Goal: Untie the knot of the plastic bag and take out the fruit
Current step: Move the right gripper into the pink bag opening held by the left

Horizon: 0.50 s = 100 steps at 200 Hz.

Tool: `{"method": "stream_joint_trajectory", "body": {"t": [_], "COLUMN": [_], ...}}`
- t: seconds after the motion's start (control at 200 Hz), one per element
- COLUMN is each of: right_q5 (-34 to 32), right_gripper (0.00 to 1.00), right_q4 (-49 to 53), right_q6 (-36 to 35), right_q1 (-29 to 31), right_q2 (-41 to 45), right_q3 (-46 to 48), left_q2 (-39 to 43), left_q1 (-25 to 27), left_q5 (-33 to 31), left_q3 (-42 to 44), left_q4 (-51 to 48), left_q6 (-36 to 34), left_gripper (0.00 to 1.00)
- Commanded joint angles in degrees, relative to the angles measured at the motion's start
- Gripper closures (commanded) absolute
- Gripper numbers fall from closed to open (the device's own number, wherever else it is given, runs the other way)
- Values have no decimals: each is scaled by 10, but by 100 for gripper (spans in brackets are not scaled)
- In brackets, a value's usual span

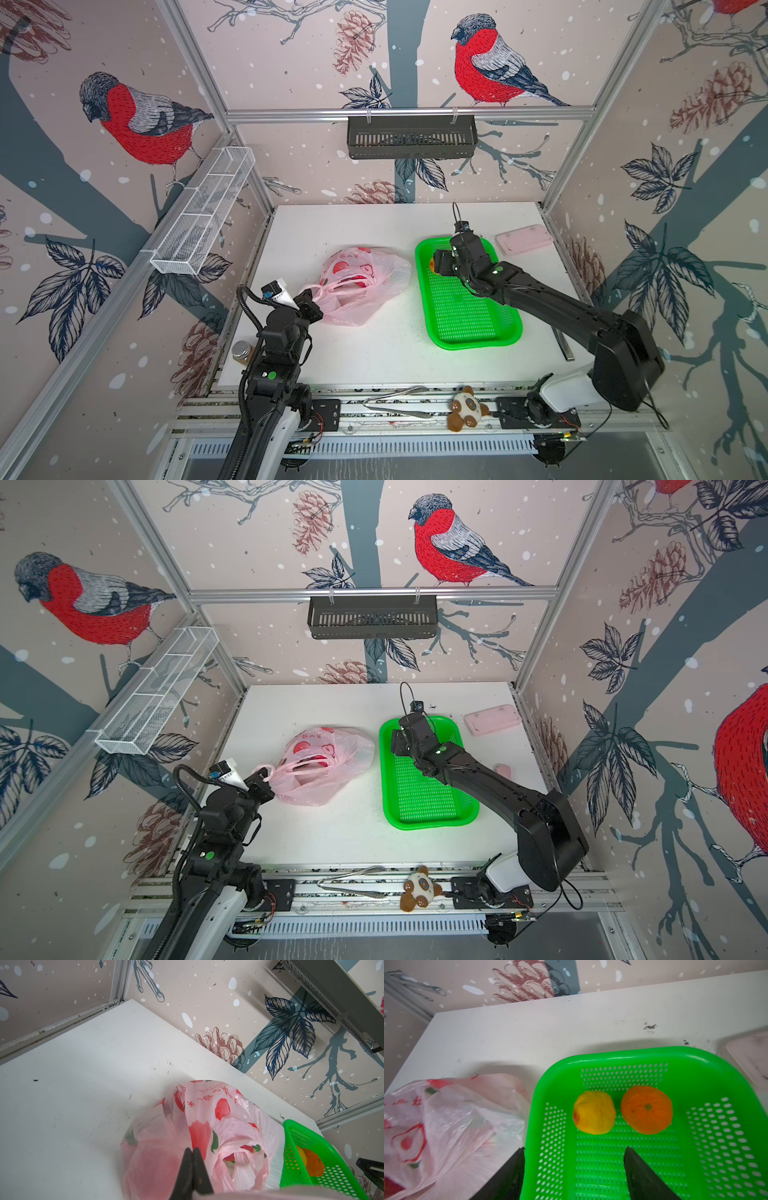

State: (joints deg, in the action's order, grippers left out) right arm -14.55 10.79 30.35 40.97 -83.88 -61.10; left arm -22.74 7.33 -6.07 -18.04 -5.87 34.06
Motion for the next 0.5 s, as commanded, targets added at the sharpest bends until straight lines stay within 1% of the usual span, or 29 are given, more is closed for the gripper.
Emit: {"method": "stream_joint_trajectory", "body": {"t": [0.0, 0.11, 0.26, 0.34, 0.495], "right_q5": [4, 30, 83, 116, 174], "right_gripper": [27, 32, 39, 41, 45], "right_q4": [-16, -55, -95, -116, -137], "right_q6": [24, 37, 38, 36, 32], "right_q1": [59, 115, 170, 186, 197], "right_q2": [-1, -20, -70, -106, -193], "right_q3": [-3, -12, -53, -81, -146], "left_q2": [-2, -3, -3, -5, -17], "left_q1": [0, 0, 1, 0, 1], "left_q5": [-6, -13, -18, -16, -9], "left_q3": [-9, -16, -28, -37, -51], "left_q4": [-13, -28, -41, -41, -38], "left_q6": [0, -1, 5, 8, 14], "left_gripper": [100, 100, 100, 100, 100]}}
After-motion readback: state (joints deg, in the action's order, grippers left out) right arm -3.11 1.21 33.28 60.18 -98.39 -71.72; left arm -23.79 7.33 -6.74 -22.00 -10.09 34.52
